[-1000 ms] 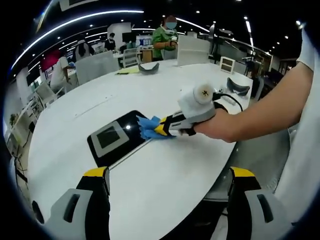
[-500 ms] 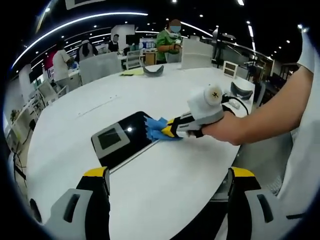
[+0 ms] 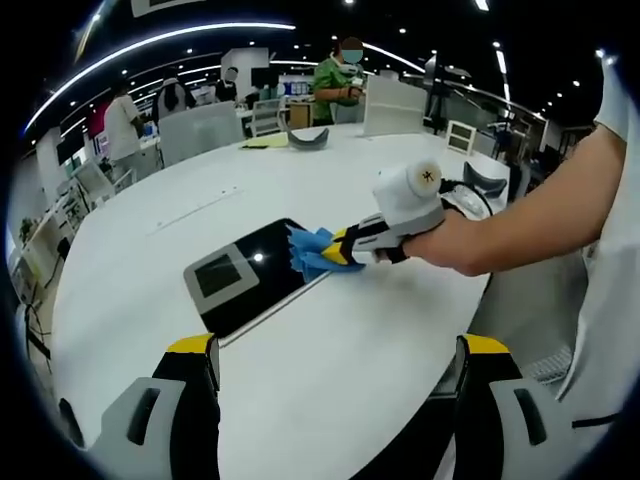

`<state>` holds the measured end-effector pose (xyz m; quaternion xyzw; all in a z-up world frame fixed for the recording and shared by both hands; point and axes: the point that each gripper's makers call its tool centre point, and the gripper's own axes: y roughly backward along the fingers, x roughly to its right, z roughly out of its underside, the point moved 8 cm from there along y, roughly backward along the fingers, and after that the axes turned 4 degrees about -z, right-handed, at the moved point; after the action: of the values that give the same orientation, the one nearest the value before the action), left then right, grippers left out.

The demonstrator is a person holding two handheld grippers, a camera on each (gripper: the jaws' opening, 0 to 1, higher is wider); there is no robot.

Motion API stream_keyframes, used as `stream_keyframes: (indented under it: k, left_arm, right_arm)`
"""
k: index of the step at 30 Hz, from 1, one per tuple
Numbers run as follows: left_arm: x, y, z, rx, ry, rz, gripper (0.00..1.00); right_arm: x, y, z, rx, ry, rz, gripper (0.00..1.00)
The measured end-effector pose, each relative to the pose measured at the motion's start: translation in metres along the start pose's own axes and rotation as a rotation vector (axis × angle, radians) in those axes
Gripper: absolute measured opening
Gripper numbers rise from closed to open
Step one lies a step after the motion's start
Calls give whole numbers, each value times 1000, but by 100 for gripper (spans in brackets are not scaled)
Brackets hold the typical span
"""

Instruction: Wipe the mirror surface with the cleaning cloth until all visible marks leave the cleaned area.

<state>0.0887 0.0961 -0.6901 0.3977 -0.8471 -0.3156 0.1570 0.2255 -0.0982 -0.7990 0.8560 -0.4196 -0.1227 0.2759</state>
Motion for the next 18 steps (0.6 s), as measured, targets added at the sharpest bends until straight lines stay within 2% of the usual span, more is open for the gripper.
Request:
stream_keyframes:
  k: [18]
  left_arm:
    - [-13, 2, 11, 12, 56, -21, 99]
  right_arm:
    - [16, -26, -19, -12, 53, -81, 1]
